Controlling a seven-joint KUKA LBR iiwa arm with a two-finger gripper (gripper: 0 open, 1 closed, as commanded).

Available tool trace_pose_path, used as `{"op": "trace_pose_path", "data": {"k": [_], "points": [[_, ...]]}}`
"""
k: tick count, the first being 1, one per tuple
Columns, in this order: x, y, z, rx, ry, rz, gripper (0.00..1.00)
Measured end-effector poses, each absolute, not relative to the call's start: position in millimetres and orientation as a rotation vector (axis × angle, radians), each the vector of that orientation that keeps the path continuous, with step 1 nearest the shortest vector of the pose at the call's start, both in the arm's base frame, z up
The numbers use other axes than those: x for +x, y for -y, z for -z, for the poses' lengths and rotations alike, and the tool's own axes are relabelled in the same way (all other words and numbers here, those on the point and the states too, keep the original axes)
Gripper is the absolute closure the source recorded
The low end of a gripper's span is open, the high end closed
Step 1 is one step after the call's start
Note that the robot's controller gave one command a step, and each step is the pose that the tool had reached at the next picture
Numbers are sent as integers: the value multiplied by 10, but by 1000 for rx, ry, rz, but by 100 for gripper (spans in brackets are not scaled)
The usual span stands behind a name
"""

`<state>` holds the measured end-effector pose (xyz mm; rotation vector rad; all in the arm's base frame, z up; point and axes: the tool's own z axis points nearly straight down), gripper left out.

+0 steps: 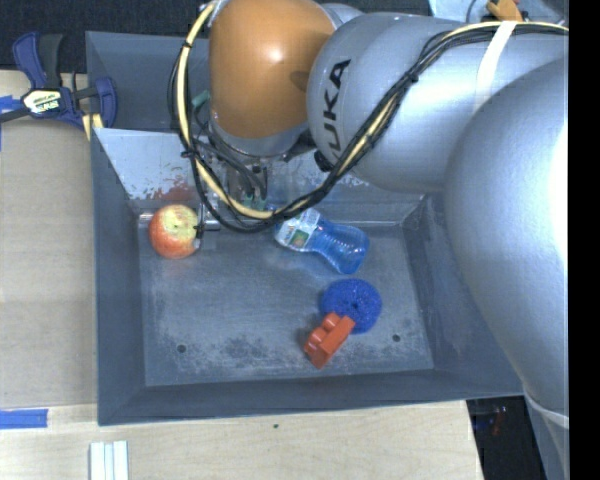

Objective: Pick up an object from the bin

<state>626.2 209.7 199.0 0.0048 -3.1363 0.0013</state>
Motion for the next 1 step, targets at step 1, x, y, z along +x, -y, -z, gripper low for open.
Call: {"op": "trace_pose_path", "data": {"k": [1], "points": [[6282, -2086, -2044, -1, 3145, 2, 0]]}}
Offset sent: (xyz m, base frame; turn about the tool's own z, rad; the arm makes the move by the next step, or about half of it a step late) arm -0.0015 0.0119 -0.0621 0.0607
